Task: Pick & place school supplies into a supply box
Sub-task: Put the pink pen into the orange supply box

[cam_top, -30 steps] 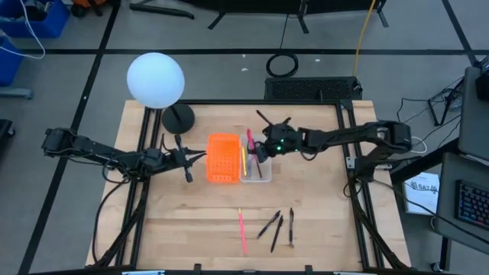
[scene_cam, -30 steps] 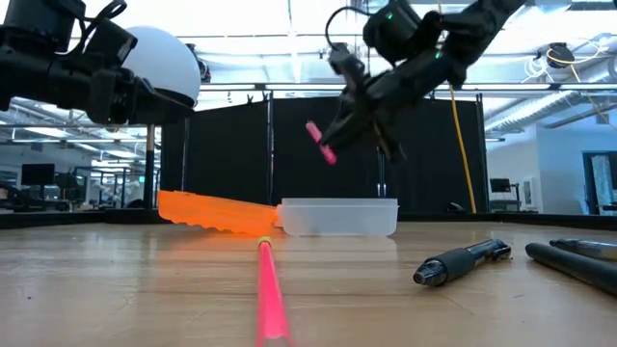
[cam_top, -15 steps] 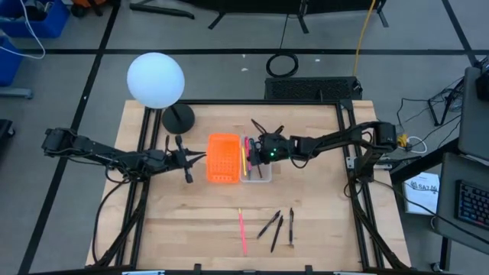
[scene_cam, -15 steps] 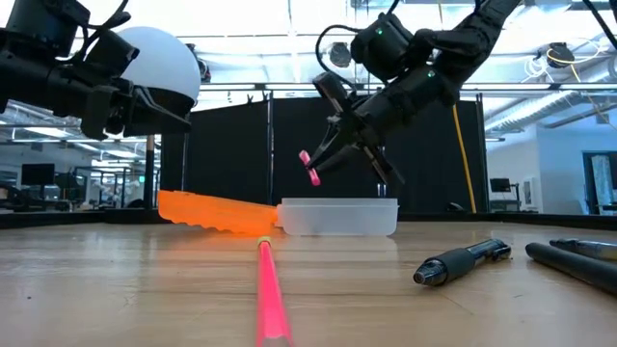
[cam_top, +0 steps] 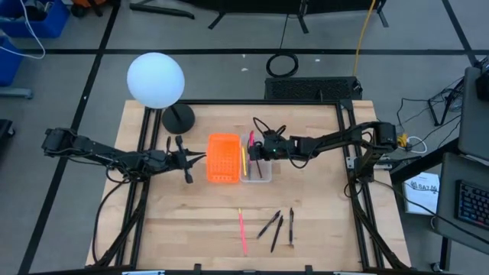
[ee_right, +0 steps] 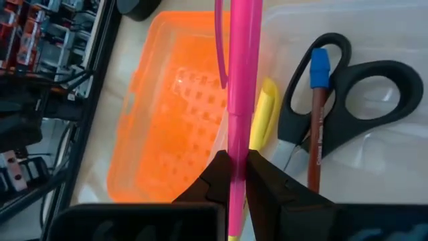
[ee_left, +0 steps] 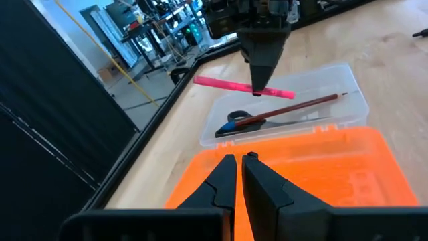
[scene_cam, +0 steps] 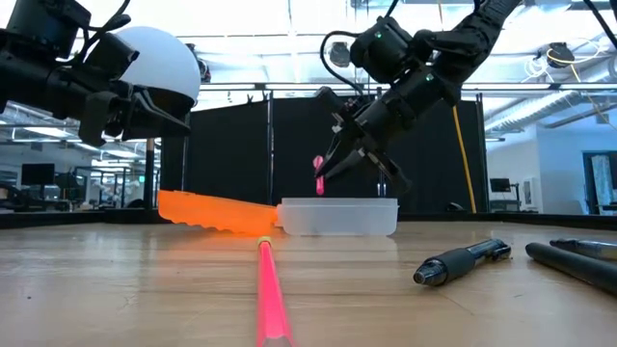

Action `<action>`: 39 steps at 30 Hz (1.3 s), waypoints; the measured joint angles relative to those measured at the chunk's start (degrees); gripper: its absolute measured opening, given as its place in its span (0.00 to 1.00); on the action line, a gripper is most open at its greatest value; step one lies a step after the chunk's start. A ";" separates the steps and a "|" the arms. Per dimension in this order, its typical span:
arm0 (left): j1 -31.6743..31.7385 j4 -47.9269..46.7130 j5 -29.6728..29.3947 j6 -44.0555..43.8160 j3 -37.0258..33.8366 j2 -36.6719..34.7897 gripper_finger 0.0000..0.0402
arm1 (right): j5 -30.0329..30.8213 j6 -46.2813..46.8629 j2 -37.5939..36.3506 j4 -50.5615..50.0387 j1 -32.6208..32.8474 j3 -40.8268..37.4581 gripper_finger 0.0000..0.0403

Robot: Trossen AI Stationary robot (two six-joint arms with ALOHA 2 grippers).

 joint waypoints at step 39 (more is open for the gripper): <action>0.01 0.42 0.13 -1.20 0.00 0.00 0.08 | -9.10 1.12 6.57 0.48 -2.61 0.33 0.18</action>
